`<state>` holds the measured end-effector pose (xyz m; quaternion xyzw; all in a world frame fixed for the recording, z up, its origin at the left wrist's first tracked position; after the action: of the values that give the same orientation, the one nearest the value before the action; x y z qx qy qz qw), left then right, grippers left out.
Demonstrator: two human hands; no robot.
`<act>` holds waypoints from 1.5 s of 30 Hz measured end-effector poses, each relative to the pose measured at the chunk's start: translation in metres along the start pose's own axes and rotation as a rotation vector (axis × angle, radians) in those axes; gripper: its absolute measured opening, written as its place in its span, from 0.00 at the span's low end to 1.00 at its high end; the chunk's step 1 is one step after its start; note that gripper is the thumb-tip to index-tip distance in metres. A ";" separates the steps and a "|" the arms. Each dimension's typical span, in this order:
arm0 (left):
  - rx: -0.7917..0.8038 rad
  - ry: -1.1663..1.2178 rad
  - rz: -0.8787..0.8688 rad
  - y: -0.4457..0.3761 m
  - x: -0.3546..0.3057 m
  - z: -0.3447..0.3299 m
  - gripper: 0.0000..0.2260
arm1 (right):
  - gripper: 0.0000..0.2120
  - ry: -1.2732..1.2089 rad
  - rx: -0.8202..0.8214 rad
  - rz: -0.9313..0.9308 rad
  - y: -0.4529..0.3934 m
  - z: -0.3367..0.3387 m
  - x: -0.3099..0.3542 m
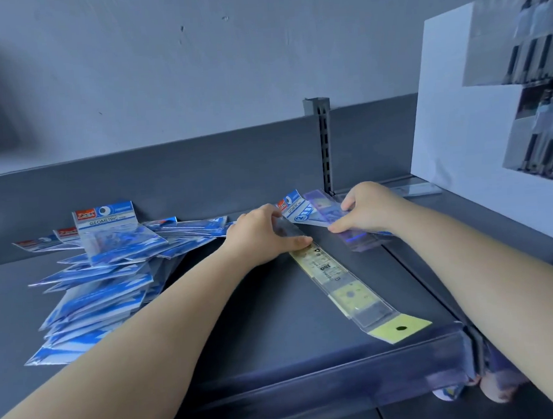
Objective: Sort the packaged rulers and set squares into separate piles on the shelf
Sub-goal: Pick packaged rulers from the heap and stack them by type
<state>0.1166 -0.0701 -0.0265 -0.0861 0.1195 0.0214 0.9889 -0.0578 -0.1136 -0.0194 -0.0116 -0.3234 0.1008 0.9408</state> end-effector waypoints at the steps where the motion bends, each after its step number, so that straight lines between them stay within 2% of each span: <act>1: -0.003 0.021 0.000 -0.001 0.000 0.000 0.32 | 0.23 -0.012 -0.001 0.004 0.000 0.000 0.000; 3: -0.005 0.052 0.005 -0.001 0.001 -0.001 0.32 | 0.21 -0.036 -0.016 0.019 0.000 -0.001 0.002; 6: 0.000 0.066 0.000 0.001 -0.001 0.000 0.33 | 0.25 -0.148 -0.056 0.009 -0.001 0.003 0.001; 11: 0.090 0.012 0.000 0.008 -0.010 -0.006 0.37 | 0.19 -0.424 -0.062 0.051 -0.003 0.013 0.000; 15: 0.097 0.103 0.015 0.007 -0.008 -0.005 0.46 | 0.07 -0.688 -0.053 0.073 0.001 0.023 0.003; 19: 0.094 0.183 0.001 0.005 -0.006 -0.007 0.49 | 0.08 -0.773 0.018 0.071 0.006 0.021 0.006; 21: 0.072 0.221 0.003 0.005 -0.007 -0.005 0.47 | 0.07 -0.836 0.038 0.058 0.009 0.021 0.006; 24: -0.056 0.371 0.015 0.006 -0.007 0.010 0.35 | 0.06 -0.932 0.055 0.047 0.012 0.022 0.006; 27: -0.145 0.628 0.083 0.006 0.003 0.023 0.27 | 0.05 -0.999 0.056 0.058 0.016 0.023 0.008; 31: -0.203 1.102 0.191 0.011 0.014 0.038 0.23 | 0.03 -1.002 0.005 0.075 0.023 0.027 0.011; 37: -0.256 1.374 0.193 0.029 0.027 0.071 0.08 | 0.03 -1.153 0.030 0.072 0.030 0.031 0.026; 45: -0.523 1.573 0.221 0.070 0.106 0.145 0.11 | 0.11 -1.250 0.020 0.132 0.043 0.036 0.087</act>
<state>0.2485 0.0261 0.0751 -0.2905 0.7737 0.0791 0.5574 -0.0201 -0.0558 0.0581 0.0386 -0.8100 0.1496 0.5657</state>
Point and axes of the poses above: each hand's wrist, its own y-axis away from the middle knuckle, its own z-axis out of the back of the hand, x = y × z, the point moved 7 cm from there along -y, towards the middle knuckle, and after that the axes turned 10 degrees about -y, right-handed, at the moved point
